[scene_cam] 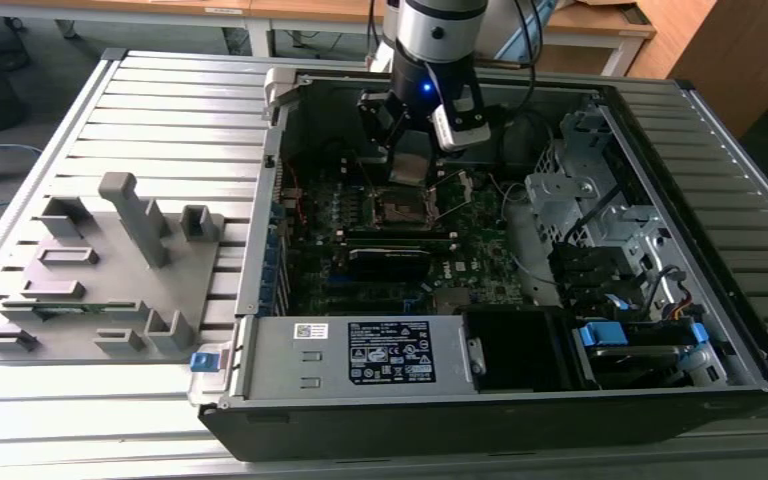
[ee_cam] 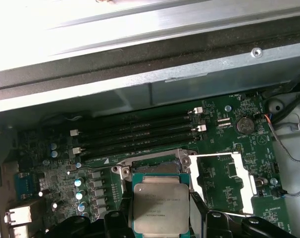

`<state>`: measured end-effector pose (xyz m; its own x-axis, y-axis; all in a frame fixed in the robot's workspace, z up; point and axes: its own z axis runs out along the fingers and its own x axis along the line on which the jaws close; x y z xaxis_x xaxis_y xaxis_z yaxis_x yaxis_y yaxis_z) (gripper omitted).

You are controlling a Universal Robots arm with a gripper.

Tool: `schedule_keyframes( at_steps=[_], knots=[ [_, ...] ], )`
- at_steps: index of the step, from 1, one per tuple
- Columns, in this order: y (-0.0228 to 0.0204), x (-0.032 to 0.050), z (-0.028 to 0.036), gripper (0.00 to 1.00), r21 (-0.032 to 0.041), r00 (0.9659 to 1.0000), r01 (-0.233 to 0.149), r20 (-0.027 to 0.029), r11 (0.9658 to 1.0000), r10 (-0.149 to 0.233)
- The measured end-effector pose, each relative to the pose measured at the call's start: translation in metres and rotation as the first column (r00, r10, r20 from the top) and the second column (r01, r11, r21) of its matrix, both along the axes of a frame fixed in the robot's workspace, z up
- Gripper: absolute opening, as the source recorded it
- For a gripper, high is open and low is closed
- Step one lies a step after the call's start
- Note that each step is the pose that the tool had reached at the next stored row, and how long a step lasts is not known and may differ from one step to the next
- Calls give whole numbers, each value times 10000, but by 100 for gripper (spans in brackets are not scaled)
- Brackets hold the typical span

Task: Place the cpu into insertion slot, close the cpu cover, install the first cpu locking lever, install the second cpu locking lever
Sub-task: 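Place the cpu into insertion slot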

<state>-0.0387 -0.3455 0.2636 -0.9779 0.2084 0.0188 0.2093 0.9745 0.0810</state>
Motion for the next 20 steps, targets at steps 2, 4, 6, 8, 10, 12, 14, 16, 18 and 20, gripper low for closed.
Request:
schedule_keyframes(
  at_steps=[2,4,6,8,10,12,14,16,18,20],
  knots=[
    [0,0,-9,54,-1,9994,343,-1,9994,-343],
    [0,0,-19,54,-1,9975,701,-1,9975,-701],
    [0,0,-28,54,-2,9944,1060,-1,9944,-1060],
    [0,0,-38,54,-1,9898,1427,-1,9898,-1427],
    [0,0,-47,54,-1,9840,1782,-1,9840,-1782],
    [0,0,-56,54,-2,9766,2149,-1,9766,-2149],
    [-1,0,-57,54,-5,9719,2355,-3,9719,-2355],
    [0,0,-58,54,-2,9718,2359,-1,9718,-2359],
    [0,0,-58,54,-1,9717,2362,-1,9717,-2362],
    [0,0,-58,54,-1,9716,2364,-1,9716,-2364]
  ],
)
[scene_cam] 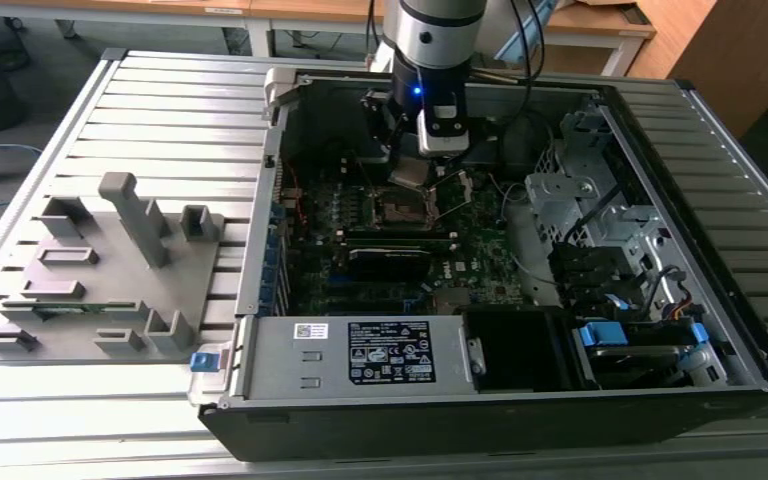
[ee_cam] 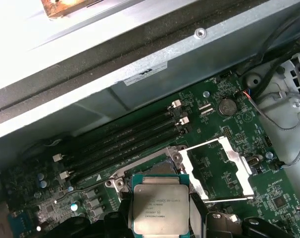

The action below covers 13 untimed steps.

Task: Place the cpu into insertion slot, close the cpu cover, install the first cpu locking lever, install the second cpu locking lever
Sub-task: 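Place the cpu into insertion slot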

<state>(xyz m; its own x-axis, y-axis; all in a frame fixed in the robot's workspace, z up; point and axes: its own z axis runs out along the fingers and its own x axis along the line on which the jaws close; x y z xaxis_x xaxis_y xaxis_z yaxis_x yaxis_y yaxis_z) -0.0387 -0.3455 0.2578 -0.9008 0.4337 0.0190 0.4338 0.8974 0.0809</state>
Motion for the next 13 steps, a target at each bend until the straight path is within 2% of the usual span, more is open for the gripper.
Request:
schedule_keyframes(
  at_steps=[2,6,10,13],
  knots=[
    [0,0,-1,54,0,10000,90,1,10000,-90],
    [0,0,-8,54,0,9977,678,0,9977,-678],
    [0,0,-13,54,-1,9926,1215,0,9926,-1215],
    [0,0,-17,54,0,9873,1589,0,9873,-1589]
  ],
)
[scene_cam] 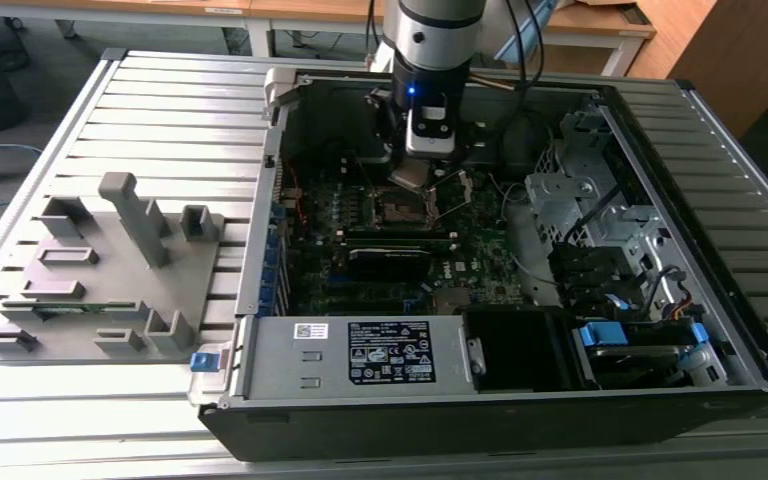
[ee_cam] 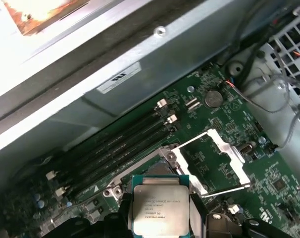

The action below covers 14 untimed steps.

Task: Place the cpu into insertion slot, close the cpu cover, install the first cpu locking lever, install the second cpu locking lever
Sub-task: 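Place the cpu into insertion slot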

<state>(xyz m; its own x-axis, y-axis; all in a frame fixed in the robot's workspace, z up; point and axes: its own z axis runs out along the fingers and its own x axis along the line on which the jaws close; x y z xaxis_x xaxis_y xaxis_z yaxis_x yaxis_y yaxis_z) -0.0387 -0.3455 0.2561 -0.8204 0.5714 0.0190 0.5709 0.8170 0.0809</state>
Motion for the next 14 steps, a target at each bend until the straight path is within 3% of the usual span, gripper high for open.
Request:
schedule_keyframes(
  at_steps=[5,10,14],
  knots=[
    [0,0,-7,54,0,9978,662,0,9978,-662],
    [0,0,-13,54,-1,9918,1279,0,9918,-1279],
    [0,0,-14,54,0,9896,1440,0,9896,-1440]
  ],
)
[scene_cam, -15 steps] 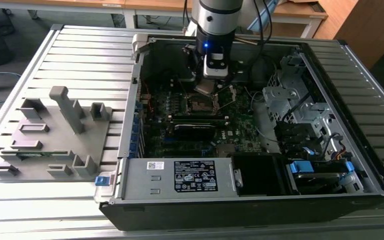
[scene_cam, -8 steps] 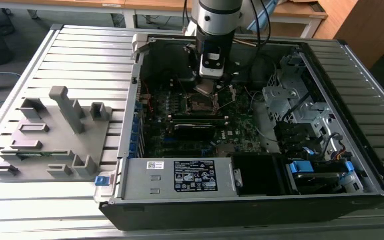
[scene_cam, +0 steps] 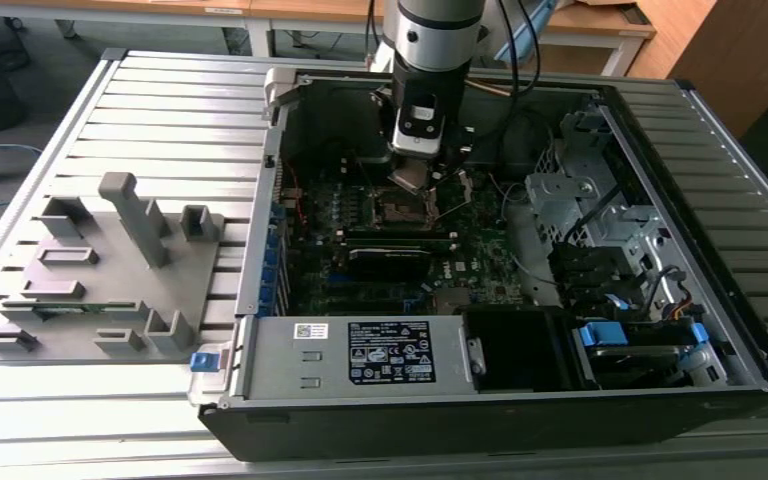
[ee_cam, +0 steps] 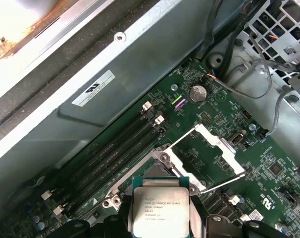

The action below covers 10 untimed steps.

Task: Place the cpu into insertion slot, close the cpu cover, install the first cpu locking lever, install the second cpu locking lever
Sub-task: 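Place the cpu into insertion slot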

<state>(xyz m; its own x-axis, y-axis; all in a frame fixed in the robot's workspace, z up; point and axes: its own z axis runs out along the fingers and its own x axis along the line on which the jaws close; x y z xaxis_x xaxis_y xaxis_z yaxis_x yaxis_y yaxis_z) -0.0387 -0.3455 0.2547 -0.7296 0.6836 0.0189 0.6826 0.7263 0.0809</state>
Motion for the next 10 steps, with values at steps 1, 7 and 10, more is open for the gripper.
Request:
schedule_keyframes(
  at_steps=[1,7,10],
  knots=[
    [0,0,0,54,0,10000,4,0,10000,-4],
    [0,0,0,54,0,10000,9,0,10000,-9],
    [0,0,0,54,1,10000,11,0,10000,-11]
  ],
)
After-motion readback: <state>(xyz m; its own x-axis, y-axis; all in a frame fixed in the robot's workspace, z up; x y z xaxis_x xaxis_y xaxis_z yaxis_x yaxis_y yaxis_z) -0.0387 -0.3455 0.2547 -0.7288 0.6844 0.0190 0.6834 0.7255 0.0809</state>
